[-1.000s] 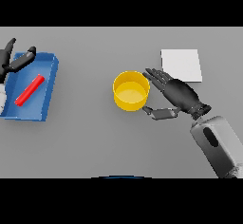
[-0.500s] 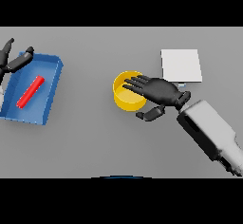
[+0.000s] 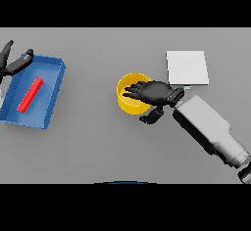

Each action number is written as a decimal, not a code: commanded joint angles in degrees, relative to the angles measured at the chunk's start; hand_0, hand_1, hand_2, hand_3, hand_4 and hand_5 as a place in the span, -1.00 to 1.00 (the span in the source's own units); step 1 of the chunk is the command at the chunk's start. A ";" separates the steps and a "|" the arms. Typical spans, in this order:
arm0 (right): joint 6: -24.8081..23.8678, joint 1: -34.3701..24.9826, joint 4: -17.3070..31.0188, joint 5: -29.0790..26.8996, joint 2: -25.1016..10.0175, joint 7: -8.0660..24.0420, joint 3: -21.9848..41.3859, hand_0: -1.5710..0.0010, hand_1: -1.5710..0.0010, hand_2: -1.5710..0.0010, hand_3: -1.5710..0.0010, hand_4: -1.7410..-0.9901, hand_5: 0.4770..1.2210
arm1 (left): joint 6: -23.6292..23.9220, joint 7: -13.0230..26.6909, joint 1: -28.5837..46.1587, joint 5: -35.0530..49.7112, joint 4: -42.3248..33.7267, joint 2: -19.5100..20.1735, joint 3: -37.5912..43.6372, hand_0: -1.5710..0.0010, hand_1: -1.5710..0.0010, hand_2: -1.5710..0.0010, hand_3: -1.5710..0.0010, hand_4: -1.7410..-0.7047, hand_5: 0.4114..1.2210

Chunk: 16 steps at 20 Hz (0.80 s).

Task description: Pick up the red beaker and tilt it to pour out 1 green nut into yellow bowl. Pick up the yellow bowl and place it on the metallic measuring scale.

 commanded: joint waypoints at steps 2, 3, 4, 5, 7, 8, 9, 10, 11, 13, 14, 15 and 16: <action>0.75 -0.24 0.26 0.05 0.54 -0.57 0.72 1.00 1.00 1.00 0.99 0.48 -0.44 | 0.14 0.56 0.11 -0.34 -0.21 0.08 -0.22 1.00 1.00 1.00 1.00 0.82 -0.28; 0.68 -0.86 1.51 0.23 1.01 0.18 0.62 1.00 1.00 1.00 0.98 0.47 -0.42 | 0.23 0.94 -0.35 -0.77 0.19 0.18 -0.37 1.00 1.00 1.00 1.00 0.83 -0.27; 0.91 -1.17 1.62 -0.06 1.45 0.39 0.49 1.00 1.00 1.00 0.97 0.45 -0.38 | -0.16 0.94 -0.63 -0.89 0.60 0.63 -0.31 1.00 1.00 1.00 1.00 0.84 -0.26; 1.28 -1.30 2.30 -0.08 1.51 1.11 0.32 1.00 1.00 0.99 0.95 0.42 -0.31 | -0.17 0.39 -0.60 -0.85 0.81 0.31 -0.41 1.00 1.00 1.00 1.00 0.84 -0.25; 0.22 -1.04 2.91 0.39 1.49 0.57 0.67 0.94 0.92 0.89 0.83 0.28 -0.11 | -0.25 -0.22 -0.57 -0.78 1.00 0.41 -0.29 1.00 1.00 1.00 1.00 0.83 -0.26; 0.24 -1.05 2.73 0.41 1.33 0.17 0.67 0.75 0.77 0.76 0.73 0.15 0.11 | -0.18 -0.04 -0.53 -0.80 0.91 0.33 -0.34 1.00 1.00 1.00 1.00 0.83 -0.26; -0.03 -1.39 2.52 0.35 1.21 -0.54 0.50 0.42 0.48 0.55 0.59 0.01 0.29 | -0.15 0.23 -0.59 -0.68 0.42 0.31 -0.33 1.00 1.00 1.00 1.00 0.84 -0.26; -0.27 -0.65 2.23 0.27 1.28 -0.40 0.67 0.14 0.19 0.24 0.27 -0.19 0.43 | -0.16 -0.13 0.09 -0.58 0.03 0.20 -0.47 1.00 1.00 1.00 1.00 0.84 -0.26; -0.04 -0.78 1.95 -0.12 1.27 -0.53 0.51 -0.09 -0.05 -0.01 0.13 -0.34 0.55 | -0.13 -0.25 0.26 -0.54 0.07 0.32 -0.32 1.00 1.00 1.00 1.00 0.84 -0.26; 1.28 -1.40 1.67 -0.39 0.90 -1.42 0.63 -0.42 -0.39 -0.36 -0.12 -0.57 0.71 | -0.63 0.15 -1.08 -0.58 1.33 0.29 -0.28 1.00 1.00 1.00 1.00 0.84 -0.27; 1.05 -1.58 2.38 -0.54 1.09 -1.62 0.63 -0.53 -0.51 -0.44 -0.23 -0.65 0.77 | -0.71 -0.11 -1.37 -0.59 1.69 0.37 -0.18 1.00 1.00 1.00 1.00 0.84 -0.27; 1.84 -1.48 1.95 -0.99 0.63 -1.78 0.69 -0.63 -0.61 -0.51 -0.31 -0.72 0.81 | -0.34 -0.73 -0.48 -0.75 0.79 0.56 -0.26 1.00 1.00 1.00 1.00 0.85 -0.26; 2.40 -1.59 1.86 -1.32 0.15 -2.44 0.60 -0.70 -0.69 -0.59 -0.36 -0.78 0.85 | -0.43 -0.36 -0.90 -0.79 1.31 0.62 -0.17 1.00 1.00 1.00 1.00 0.85 -0.26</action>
